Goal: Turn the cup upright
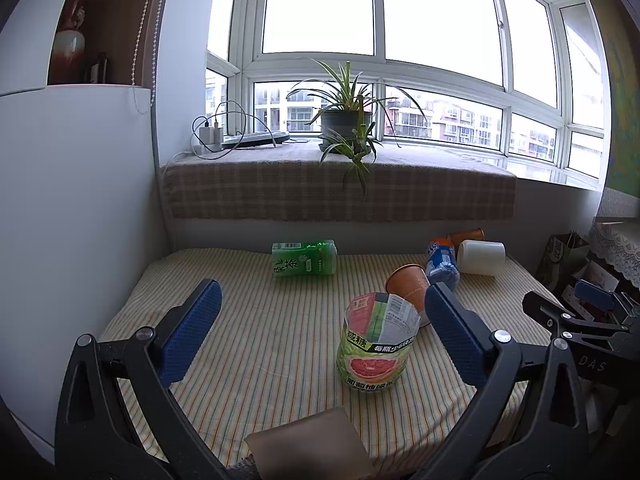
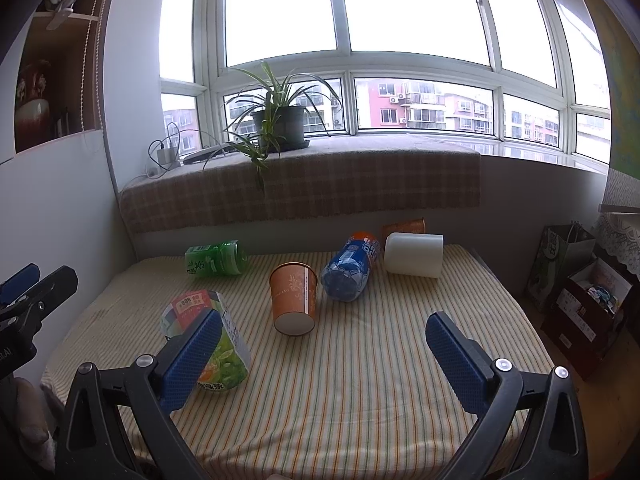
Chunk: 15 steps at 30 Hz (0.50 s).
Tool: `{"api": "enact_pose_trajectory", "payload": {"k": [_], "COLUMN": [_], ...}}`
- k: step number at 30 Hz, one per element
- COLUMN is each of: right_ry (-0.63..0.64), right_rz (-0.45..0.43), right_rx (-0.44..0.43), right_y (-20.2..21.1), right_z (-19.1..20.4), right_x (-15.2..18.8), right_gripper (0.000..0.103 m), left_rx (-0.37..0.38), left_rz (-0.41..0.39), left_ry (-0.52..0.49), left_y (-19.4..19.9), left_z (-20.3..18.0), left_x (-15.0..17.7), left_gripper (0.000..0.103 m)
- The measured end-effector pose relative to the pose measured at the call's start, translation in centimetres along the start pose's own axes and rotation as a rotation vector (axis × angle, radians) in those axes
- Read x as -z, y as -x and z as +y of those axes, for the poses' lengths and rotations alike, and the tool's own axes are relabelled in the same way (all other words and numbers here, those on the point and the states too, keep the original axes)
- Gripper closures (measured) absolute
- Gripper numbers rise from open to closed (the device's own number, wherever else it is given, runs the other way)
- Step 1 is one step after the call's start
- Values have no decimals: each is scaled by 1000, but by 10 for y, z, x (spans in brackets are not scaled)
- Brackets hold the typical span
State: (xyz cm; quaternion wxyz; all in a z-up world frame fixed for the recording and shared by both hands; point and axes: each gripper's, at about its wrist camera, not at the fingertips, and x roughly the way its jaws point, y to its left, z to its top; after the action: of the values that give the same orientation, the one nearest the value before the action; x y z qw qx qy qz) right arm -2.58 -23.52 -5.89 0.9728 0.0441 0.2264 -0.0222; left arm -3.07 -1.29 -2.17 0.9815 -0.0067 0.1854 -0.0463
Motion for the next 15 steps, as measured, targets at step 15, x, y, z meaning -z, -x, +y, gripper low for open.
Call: {"api": "enact_pose_trajectory", "payload": {"k": [15], "right_ry": [-3], "right_rz": [16], "right_rx": [-6], "right_y": [-3], "right_z": [0], "right_x": [2], "right_gripper": [0], "left_rx": [-2], "left_rz": [2], "left_ry": [1], "left_y": [-1], "left_z": [1], "left_x": [0], "left_gripper": [0]}}
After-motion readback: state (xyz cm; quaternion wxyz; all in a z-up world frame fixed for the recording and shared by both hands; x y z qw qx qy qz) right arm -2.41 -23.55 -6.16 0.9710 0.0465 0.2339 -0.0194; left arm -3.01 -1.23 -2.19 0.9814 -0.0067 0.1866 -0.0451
